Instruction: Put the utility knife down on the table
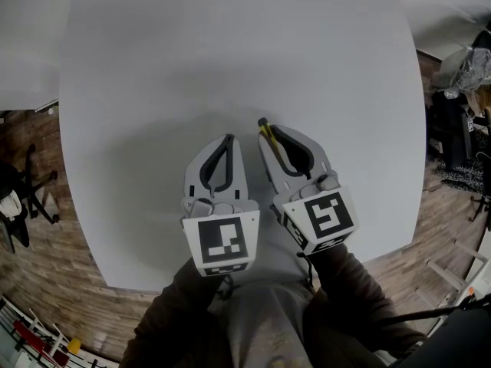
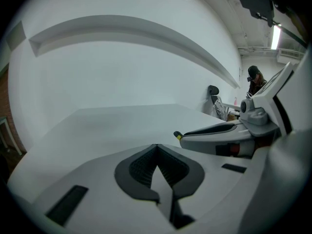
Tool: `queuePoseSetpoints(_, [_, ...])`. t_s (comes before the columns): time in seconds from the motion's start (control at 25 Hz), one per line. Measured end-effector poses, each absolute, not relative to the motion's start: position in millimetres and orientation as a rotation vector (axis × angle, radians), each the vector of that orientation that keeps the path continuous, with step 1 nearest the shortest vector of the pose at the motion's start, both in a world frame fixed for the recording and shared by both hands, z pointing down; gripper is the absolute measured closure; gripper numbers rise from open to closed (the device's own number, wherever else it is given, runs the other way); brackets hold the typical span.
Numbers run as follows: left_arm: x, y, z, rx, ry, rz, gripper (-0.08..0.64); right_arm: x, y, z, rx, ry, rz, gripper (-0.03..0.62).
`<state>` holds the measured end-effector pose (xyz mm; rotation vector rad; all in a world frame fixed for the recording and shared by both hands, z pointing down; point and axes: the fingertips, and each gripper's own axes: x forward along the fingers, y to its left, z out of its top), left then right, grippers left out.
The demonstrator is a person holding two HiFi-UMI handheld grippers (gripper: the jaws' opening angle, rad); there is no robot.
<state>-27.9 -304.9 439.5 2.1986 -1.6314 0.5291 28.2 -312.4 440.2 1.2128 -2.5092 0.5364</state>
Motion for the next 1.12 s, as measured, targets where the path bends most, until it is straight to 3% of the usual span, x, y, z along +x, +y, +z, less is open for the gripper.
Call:
queuePoseSetpoints(0.36, [-26.9, -305.0, 440.0, 2.205, -1.626, 0.531, 0.558, 29.8, -313.2, 440.2, 1.237, -2.504, 0.528, 0.523])
queuePoseSetpoints(0.6, [-28.9, -303.8, 432.7, 2.218, -1.631, 0.519, 0.558, 27.9, -312.3, 427.8, 1.260, -2.519, 0.495, 0.589])
queuePoseSetpoints(1.12, [-25.0, -283.6, 374.1, 2.291, -1.704, 0.459, 0.558, 31.7, -292.8, 363.7, 1.289, -2.613, 0.392, 0.591])
